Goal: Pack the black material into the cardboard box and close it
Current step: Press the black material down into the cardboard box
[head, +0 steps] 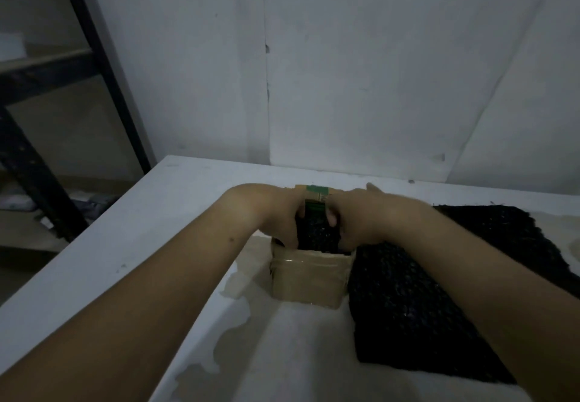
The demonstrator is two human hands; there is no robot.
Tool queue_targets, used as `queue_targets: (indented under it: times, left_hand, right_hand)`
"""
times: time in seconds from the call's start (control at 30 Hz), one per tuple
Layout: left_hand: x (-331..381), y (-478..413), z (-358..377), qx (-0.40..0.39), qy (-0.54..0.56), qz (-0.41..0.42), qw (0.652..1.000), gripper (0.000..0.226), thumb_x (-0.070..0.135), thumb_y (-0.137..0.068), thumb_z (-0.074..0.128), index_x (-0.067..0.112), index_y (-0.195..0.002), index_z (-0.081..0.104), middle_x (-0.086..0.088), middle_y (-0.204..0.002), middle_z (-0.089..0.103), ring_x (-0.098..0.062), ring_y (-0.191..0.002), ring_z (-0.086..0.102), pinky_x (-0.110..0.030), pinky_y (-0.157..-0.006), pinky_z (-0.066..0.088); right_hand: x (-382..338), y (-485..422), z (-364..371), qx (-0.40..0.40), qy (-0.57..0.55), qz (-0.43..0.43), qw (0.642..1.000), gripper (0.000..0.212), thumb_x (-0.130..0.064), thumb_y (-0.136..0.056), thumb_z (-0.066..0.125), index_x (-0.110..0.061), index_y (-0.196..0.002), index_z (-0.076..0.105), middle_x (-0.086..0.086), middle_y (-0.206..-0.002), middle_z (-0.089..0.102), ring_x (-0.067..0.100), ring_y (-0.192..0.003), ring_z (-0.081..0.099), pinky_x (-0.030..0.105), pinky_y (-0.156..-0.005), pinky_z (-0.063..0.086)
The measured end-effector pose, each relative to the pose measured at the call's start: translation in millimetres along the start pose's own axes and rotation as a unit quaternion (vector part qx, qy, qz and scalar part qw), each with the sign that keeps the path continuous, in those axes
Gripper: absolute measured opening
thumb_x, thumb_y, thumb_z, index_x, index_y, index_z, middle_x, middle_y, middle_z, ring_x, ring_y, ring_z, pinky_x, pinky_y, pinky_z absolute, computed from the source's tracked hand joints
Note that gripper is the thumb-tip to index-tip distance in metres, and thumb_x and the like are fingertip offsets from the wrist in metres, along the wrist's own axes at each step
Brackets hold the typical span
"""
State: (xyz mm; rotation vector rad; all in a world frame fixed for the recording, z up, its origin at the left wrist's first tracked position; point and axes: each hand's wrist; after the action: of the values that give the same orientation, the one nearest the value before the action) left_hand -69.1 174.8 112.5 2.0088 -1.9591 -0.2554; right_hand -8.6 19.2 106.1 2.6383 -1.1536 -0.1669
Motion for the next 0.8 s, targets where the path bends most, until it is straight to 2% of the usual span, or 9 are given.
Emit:
queue_targets:
  times: [0.07,0.17,0.23,0.3,0.37,0.47,0.57,0.67,0.8]
  left_hand:
    - [5,-7,0,-0.004,-0.038,-0.006,0.999,0.051,0.037,-0.079,0.075,0.024,-0.123,0.055,0.004,-0.109,0.064,-0.017,-0.086,0.058,-0.030,-0.075,0.043]
    - [11,-18,9,0.023,-0.108,-0.017,0.994,0.027,0.034,-0.084,0.066,0.022,-0.105,0.052,0.006,-0.086,0.053,-0.011,-0.067,0.041,-0.038,-0.094,0.034]
    - [11,-21,12,0.015,-0.099,-0.024,0.995,0.023,0.037,-0.085,0.065,0.023,-0.097,0.051,0.005,-0.081,0.047,-0.010,-0.065,0.037,-0.038,-0.096,0.034]
    - [8,-22,14,0.004,-0.090,-0.025,0.996,0.025,0.042,-0.084,0.065,0.024,-0.098,0.055,0.003,-0.083,0.051,-0.011,-0.067,0.039,-0.036,-0.085,0.031]
    - [8,-22,14,0.000,-0.094,-0.025,0.995,0.027,0.044,-0.085,0.064,0.023,-0.101,0.060,0.003,-0.083,0.055,-0.015,-0.074,0.044,-0.037,-0.084,0.025]
    - [9,-24,15,-0.002,-0.099,-0.028,0.995,0.035,0.049,-0.084,0.063,0.021,-0.106,0.065,0.001,-0.089,0.061,-0.023,-0.093,0.049,-0.045,-0.093,0.022]
    - [8,-26,17,0.006,-0.114,-0.021,0.993,0.038,0.053,-0.084,0.061,0.023,-0.106,0.066,0.001,-0.094,0.063,-0.022,-0.100,0.050,-0.048,-0.104,0.015]
    - [6,-27,19,0.016,-0.115,-0.009,0.993,0.036,0.052,-0.084,0.060,0.023,-0.105,0.067,0.001,-0.090,0.065,-0.020,-0.099,0.054,-0.049,-0.105,0.013]
    - [0,-26,22,0.038,-0.090,0.004,0.995,0.036,0.054,-0.084,0.062,0.024,-0.103,0.067,0.003,-0.085,0.061,-0.018,-0.093,0.051,-0.043,-0.099,0.016]
  right_hand:
    - [-10,-7,13,0.002,0.053,0.020,0.998,0.039,-0.024,-0.081,0.069,-0.015,-0.115,0.053,0.002,-0.105,0.063,0.023,-0.104,0.057,0.049,-0.116,0.018]
    - [-19,-13,24,0.028,0.127,0.050,0.990,0.060,-0.018,-0.083,0.064,-0.009,-0.135,0.036,0.008,-0.122,0.057,0.030,-0.117,0.052,0.050,-0.117,0.013]
    - [-22,-14,28,0.043,0.147,0.059,0.986,0.065,-0.015,-0.083,0.063,-0.005,-0.137,0.030,0.013,-0.127,0.055,0.033,-0.122,0.049,0.052,-0.118,0.010]
    - [-21,-14,29,0.043,0.135,0.057,0.988,0.068,-0.014,-0.082,0.064,-0.004,-0.139,0.028,0.017,-0.130,0.053,0.035,-0.126,0.045,0.054,-0.119,0.009]
    - [-17,-11,21,0.008,0.085,0.050,0.995,0.072,-0.016,-0.080,0.069,-0.008,-0.139,0.030,0.016,-0.132,0.052,0.034,-0.129,0.042,0.053,-0.120,0.006]
    - [-5,-1,-6,-0.032,0.011,0.028,0.999,0.062,-0.034,-0.075,0.079,-0.022,-0.128,0.050,0.000,-0.125,0.058,0.024,-0.126,0.047,0.053,-0.118,0.004]
    - [0,1,-23,0.028,-0.028,-0.005,0.999,0.066,-0.058,-0.062,0.082,-0.031,-0.116,0.057,-0.009,-0.113,0.064,0.019,-0.115,0.054,0.046,-0.112,0.019]
    - [-2,-7,-9,0.012,0.011,-0.021,1.000,0.087,-0.066,-0.059,0.078,-0.034,-0.135,0.048,-0.007,-0.129,0.059,0.021,-0.124,0.047,0.042,-0.108,0.022]
    - [2,-17,12,-0.027,-0.033,-0.009,0.999,0.089,-0.060,-0.066,0.075,-0.038,-0.145,0.038,-0.003,-0.146,0.047,0.023,-0.137,0.035,0.047,-0.118,0.006]
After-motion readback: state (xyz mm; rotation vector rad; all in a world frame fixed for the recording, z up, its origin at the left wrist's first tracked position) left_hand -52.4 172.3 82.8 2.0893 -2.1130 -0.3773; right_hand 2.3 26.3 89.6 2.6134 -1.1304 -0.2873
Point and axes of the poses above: each hand's wrist, its own y-axis away from the middle knuckle, its own z-axis out of the palm, x = y × z
